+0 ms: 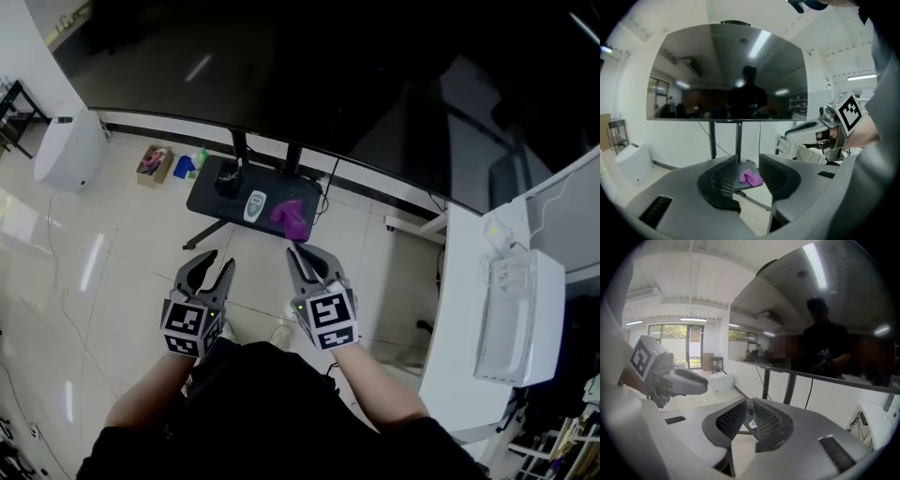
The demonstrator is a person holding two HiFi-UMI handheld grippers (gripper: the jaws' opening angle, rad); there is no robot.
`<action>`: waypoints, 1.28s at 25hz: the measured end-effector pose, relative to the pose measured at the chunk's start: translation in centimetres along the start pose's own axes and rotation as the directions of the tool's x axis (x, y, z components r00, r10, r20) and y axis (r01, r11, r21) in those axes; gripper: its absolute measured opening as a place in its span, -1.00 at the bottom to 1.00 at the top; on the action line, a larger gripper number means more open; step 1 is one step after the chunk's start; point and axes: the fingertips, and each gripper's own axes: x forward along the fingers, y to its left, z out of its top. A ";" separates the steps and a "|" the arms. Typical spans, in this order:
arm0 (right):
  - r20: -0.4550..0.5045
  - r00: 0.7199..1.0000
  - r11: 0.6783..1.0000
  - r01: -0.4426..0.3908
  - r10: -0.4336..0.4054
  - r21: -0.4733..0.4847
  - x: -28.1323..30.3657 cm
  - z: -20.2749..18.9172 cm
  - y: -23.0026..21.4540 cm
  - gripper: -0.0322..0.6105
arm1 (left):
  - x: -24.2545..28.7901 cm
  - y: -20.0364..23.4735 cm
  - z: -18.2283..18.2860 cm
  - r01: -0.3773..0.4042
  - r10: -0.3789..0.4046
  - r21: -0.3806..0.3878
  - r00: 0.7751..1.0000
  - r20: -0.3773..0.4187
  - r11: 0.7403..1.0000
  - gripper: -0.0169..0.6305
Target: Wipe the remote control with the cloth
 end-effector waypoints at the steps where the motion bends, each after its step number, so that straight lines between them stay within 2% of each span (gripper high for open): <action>1: 0.014 1.000 1.000 -0.003 0.003 -0.003 -0.7 0.6 0.7 -0.73 | -0.5 -0.3 0.8 0.014 -0.015 0.017 1.000 0.018 1.000 -0.60; 5: 0.056 0.998 1.000 0.005 -0.004 -0.016 -2.5 2.3 3.4 -0.82 | -2.2 -1.0 3.1 0.076 -0.081 0.069 0.994 0.077 0.995 -0.74; 10: 0.087 0.995 0.999 0.045 -0.045 -0.006 -2.7 4.2 5.1 -0.85 | -4.0 -1.1 4.2 0.136 -0.150 0.144 0.984 0.093 0.980 -0.87; 13: 0.091 0.994 0.998 0.055 -0.054 -0.013 -2.4 5.0 6.4 -0.85 | -5.2 -0.7 4.4 0.152 -0.172 0.179 0.980 0.103 0.972 -0.88; 32: 0.093 0.995 0.997 0.051 -0.045 -0.058 -2.9 6.0 9.2 -0.85 | -6.4 -0.9 4.2 0.171 -0.192 0.162 0.974 0.119 0.972 -0.87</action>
